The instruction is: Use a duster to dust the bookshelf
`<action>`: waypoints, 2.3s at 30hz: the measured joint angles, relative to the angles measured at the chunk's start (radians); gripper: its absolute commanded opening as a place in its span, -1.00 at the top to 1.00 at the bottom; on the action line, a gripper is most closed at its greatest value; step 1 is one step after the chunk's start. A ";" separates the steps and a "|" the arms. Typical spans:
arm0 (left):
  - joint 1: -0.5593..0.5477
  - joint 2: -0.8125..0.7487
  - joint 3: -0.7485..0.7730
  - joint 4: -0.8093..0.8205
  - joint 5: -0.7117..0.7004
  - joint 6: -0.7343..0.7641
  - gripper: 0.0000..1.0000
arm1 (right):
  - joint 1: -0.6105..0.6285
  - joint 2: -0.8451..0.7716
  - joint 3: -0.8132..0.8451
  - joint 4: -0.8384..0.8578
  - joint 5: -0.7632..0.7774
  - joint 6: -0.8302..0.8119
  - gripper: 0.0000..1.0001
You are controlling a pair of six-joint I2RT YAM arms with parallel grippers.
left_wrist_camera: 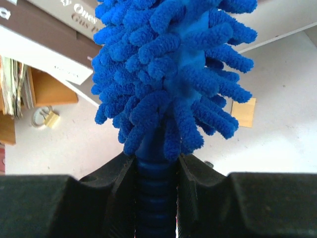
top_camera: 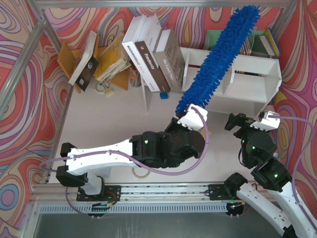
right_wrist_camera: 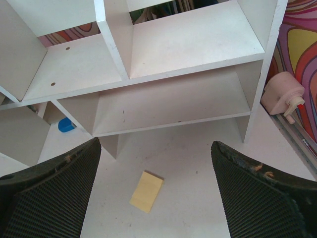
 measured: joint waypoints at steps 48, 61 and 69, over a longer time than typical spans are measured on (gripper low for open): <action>-0.145 0.113 -0.191 -0.530 0.094 -1.047 1.00 | 0.000 0.008 0.000 0.000 0.003 0.000 -0.63; -0.095 0.113 -0.222 -0.455 0.151 -0.977 1.00 | 0.000 0.008 0.000 0.000 0.003 0.000 -0.63; -0.082 0.174 -0.088 -0.401 0.225 -0.811 1.00 | 0.000 0.008 0.000 0.000 0.003 0.000 -0.63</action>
